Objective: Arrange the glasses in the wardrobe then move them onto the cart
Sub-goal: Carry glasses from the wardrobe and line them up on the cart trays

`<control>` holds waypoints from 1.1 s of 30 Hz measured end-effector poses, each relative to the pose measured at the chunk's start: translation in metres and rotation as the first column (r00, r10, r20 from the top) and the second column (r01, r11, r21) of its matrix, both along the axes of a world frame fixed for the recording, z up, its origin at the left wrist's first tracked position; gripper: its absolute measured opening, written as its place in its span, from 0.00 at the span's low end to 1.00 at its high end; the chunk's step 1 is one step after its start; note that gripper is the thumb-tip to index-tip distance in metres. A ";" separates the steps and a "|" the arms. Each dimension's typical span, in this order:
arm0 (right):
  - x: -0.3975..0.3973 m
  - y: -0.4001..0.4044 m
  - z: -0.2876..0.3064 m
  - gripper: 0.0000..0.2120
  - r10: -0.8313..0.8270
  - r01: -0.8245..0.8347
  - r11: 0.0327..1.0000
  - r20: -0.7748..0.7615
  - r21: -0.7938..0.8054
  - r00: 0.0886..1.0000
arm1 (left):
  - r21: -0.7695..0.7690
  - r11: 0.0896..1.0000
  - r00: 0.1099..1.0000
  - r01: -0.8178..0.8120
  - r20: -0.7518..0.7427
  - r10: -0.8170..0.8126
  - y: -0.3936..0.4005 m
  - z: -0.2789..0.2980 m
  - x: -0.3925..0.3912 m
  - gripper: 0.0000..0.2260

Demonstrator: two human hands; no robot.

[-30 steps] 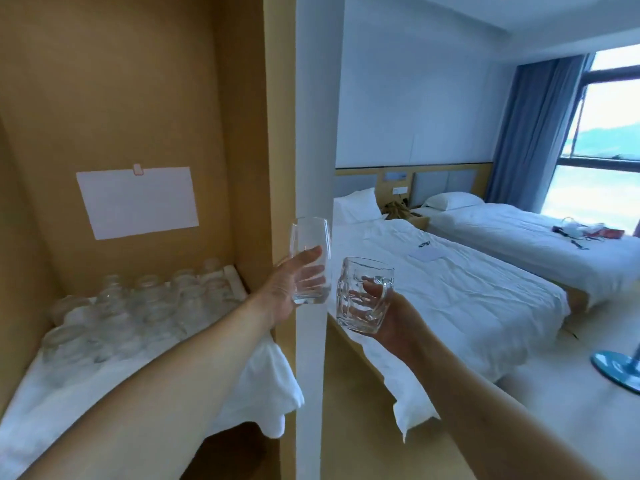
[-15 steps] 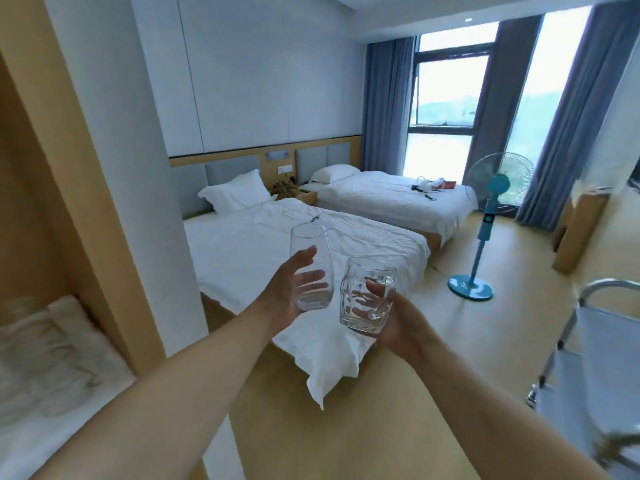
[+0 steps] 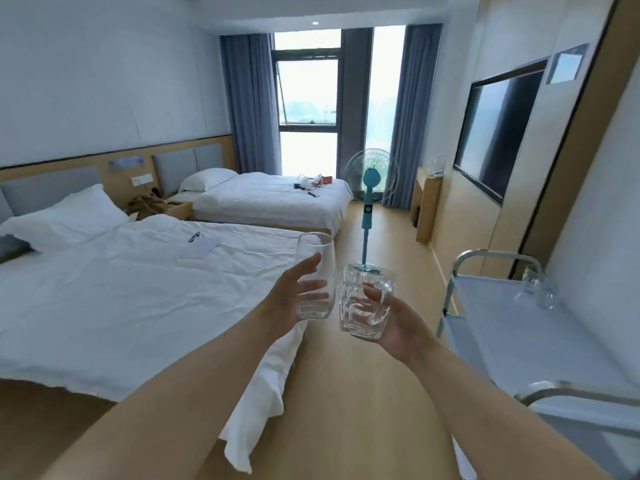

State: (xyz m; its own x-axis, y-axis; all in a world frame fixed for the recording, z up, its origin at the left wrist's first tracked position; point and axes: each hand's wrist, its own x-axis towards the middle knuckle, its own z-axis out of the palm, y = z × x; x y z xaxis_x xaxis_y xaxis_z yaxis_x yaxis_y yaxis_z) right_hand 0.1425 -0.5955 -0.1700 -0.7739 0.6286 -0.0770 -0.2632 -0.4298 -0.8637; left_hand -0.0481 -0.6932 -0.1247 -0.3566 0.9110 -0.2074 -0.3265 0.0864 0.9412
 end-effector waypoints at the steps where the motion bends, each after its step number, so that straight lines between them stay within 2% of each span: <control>1: -0.002 0.007 -0.001 0.26 -0.035 0.035 0.999 0.004 -0.010 0.999 | -0.003 1.000 1.000 0.027 -0.005 -0.027 0.012 0.001 -0.003 0.32; 4: -0.004 0.027 -0.009 0.30 -0.155 0.157 0.986 0.038 -0.059 0.987 | -0.012 0.994 0.994 0.105 -0.005 -0.105 0.048 -0.004 -0.013 0.35; 8: 0.001 0.044 -0.017 0.30 -0.265 0.266 0.960 0.023 -0.088 0.964 | -0.037 0.978 0.978 0.207 0.029 -0.206 0.093 -0.022 -0.022 0.32; 13: 0.014 0.067 -0.027 0.35 -0.372 0.373 0.921 0.034 -0.112 0.928 | -0.068 0.961 0.961 0.268 0.093 -0.262 0.144 -0.049 -0.016 0.31; 17: 0.024 0.093 -0.037 0.32 -0.398 0.400 0.907 0.045 -0.129 0.916 | -0.065 0.937 0.935 0.344 0.117 -0.335 0.185 -0.064 -0.009 0.33; 20: 0.027 0.121 -0.040 0.40 -0.422 0.427 0.898 0.068 -0.102 0.904 | -0.063 0.927 0.925 0.371 0.113 -0.363 0.221 -0.070 -0.006 0.36; 25: 0.029 0.185 -0.052 0.48 -0.472 0.478 0.871 0.078 -0.115 0.878 | -0.090 0.909 0.912 0.408 0.093 -0.400 0.288 -0.083 -0.003 0.35; 29: 0.031 0.241 -0.061 0.40 -0.493 0.502 0.852 0.092 -0.148 0.865 | -0.120 0.896 0.904 0.427 0.074 -0.421 0.343 -0.086 0.001 0.34; 33: 0.041 0.294 -0.069 0.47 -0.511 0.522 0.841 0.105 -0.144 0.853 | -0.140 0.887 0.898 0.439 0.069 -0.434 0.405 -0.090 0.005 0.35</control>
State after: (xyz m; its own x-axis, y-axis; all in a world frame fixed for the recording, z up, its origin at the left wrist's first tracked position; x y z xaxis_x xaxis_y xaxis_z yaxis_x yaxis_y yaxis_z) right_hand 0.1833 -0.3012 -0.2386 -0.3310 0.9105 -0.2477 -0.4362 -0.3804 -0.8155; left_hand -0.0429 -0.2884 -0.2143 0.0800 0.9307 -0.3570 -0.2558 0.3653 0.8951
